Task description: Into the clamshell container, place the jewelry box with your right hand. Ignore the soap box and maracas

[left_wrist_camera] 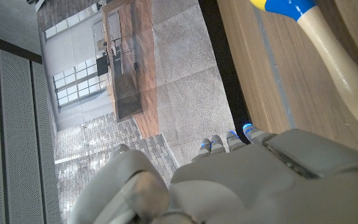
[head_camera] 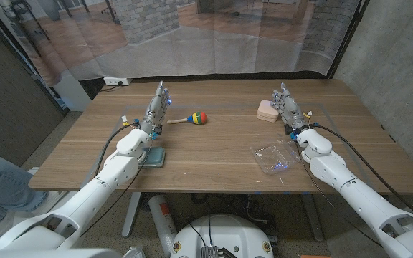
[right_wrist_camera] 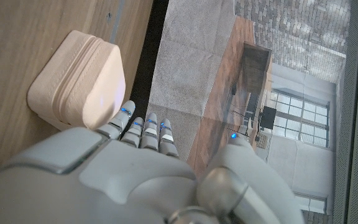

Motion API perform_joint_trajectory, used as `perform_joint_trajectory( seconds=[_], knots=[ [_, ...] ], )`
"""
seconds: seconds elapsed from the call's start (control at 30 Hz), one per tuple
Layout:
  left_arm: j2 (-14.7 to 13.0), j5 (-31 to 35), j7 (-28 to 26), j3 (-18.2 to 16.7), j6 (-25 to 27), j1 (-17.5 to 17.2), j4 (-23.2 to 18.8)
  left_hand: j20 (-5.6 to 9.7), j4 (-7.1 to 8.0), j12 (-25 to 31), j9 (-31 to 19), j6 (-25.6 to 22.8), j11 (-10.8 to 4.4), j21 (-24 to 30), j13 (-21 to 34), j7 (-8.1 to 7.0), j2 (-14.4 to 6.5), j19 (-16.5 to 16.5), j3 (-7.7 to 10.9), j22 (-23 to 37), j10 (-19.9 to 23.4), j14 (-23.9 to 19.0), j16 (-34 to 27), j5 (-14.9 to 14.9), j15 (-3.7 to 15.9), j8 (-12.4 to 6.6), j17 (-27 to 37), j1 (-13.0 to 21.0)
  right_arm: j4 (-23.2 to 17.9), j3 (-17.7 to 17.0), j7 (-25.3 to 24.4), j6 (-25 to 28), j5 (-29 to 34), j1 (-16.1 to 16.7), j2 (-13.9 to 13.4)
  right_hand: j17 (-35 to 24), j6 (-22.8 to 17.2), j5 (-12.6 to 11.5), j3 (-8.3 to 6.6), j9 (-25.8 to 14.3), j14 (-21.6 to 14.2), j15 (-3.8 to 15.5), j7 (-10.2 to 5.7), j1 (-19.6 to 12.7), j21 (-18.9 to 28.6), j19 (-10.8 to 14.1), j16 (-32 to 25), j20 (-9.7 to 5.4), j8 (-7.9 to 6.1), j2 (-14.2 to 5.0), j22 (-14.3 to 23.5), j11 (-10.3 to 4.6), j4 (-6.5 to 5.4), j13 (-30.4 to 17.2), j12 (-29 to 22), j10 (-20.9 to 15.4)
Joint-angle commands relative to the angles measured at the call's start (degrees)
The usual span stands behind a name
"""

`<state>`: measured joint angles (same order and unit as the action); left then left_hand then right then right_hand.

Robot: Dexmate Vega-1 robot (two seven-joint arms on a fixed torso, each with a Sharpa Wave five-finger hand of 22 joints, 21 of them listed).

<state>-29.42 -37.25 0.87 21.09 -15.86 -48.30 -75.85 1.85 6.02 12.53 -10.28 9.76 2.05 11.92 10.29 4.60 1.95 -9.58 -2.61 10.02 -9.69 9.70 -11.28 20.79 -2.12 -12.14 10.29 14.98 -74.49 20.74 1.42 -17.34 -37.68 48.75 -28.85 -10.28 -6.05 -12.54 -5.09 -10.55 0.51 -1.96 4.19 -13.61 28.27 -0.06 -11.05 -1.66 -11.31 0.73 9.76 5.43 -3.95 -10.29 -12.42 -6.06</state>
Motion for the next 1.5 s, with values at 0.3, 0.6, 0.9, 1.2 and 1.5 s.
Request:
perform_joint_trajectory(
  seconds=[0.3,0.6,0.9,1.2,1.5],
  knots=[
    [-0.53,0.05,-1.11,-0.02,1.73,-0.18,-1.57,2.13,0.21,0.24,-0.32,4.27,0.15,0.14,0.30,0.17,-0.24,-6.33,-0.10,0.31,-3.61,5.25,-0.13,0.47,-0.05,-0.15,0.18,0.89,0.31,-0.62,-0.66,-1.39,0.01,0.21,0.29,-0.19,-0.77,-0.41,-0.53,-0.15,-0.44,-0.32,-0.30,-0.68,-0.10,0.04,-0.41,-2.60,-0.26,0.03,0.19,-0.14,0.25,-0.09,-0.15,-0.57],
    [-0.66,0.70,-0.53,0.68,2.63,1.30,-1.31,1.90,0.14,0.18,-0.33,4.21,0.27,0.08,0.30,0.13,-0.38,-6.33,-0.13,0.32,-3.54,5.09,-0.11,0.58,-0.12,-0.07,0.18,1.08,-0.52,-0.38,-2.74,-2.49,2.67,0.17,-0.23,-0.15,-1.29,-0.46,-0.65,-0.15,-0.88,-0.02,-0.65,-1.13,-0.37,0.32,-0.45,-2.66,-0.39,-0.12,0.20,-0.37,0.57,-0.10,-0.26,-1.06],
    [-1.07,1.02,-0.15,0.97,3.34,1.91,-1.66,1.76,0.07,0.21,-0.33,3.83,0.40,0.08,0.30,0.13,-0.53,-6.22,-0.17,0.32,-3.22,4.89,-0.10,0.68,-0.19,-0.13,0.19,1.27,-1.92,-0.41,-3.92,-2.63,4.34,0.13,-1.13,-0.11,-1.72,-0.51,-0.81,-0.16,-1.44,0.12,-0.86,-1.77,-0.69,0.60,-0.49,-2.65,-0.46,-0.24,0.21,-0.59,1.01,-0.11,-0.43,-1.75],
    [-1.82,1.19,-0.48,0.76,4.07,1.86,-2.71,1.59,0.00,0.26,-0.34,3.54,0.30,0.07,0.30,0.05,-0.69,-6.09,-0.20,0.33,-2.80,4.58,-0.13,0.78,-0.21,-0.13,0.20,1.48,-3.79,-0.02,-4.22,-1.28,5.87,-0.22,-2.62,-0.08,-2.07,-0.53,-0.94,-0.17,-1.82,0.25,-1.03,-2.35,-0.96,0.96,-0.48,-2.69,-0.50,-0.35,0.22,-0.58,1.41,-0.13,-0.47,-2.10],
    [-2.23,1.34,-0.38,0.74,4.29,1.91,-3.51,1.45,-0.08,0.26,-0.34,3.13,0.36,0.07,0.30,0.07,-0.86,-5.96,-0.24,0.34,-2.52,4.25,-0.16,0.89,-0.17,-0.17,0.20,1.72,-5.26,0.82,-5.37,0.21,9.16,-1.03,-4.34,-0.07,-2.46,-0.55,-1.13,-0.18,-1.97,0.39,-1.38,-2.95,-1.29,1.03,-0.40,-2.63,-0.57,-0.51,0.23,-0.99,1.81,-0.14,-0.50,-2.42]
  ],
)
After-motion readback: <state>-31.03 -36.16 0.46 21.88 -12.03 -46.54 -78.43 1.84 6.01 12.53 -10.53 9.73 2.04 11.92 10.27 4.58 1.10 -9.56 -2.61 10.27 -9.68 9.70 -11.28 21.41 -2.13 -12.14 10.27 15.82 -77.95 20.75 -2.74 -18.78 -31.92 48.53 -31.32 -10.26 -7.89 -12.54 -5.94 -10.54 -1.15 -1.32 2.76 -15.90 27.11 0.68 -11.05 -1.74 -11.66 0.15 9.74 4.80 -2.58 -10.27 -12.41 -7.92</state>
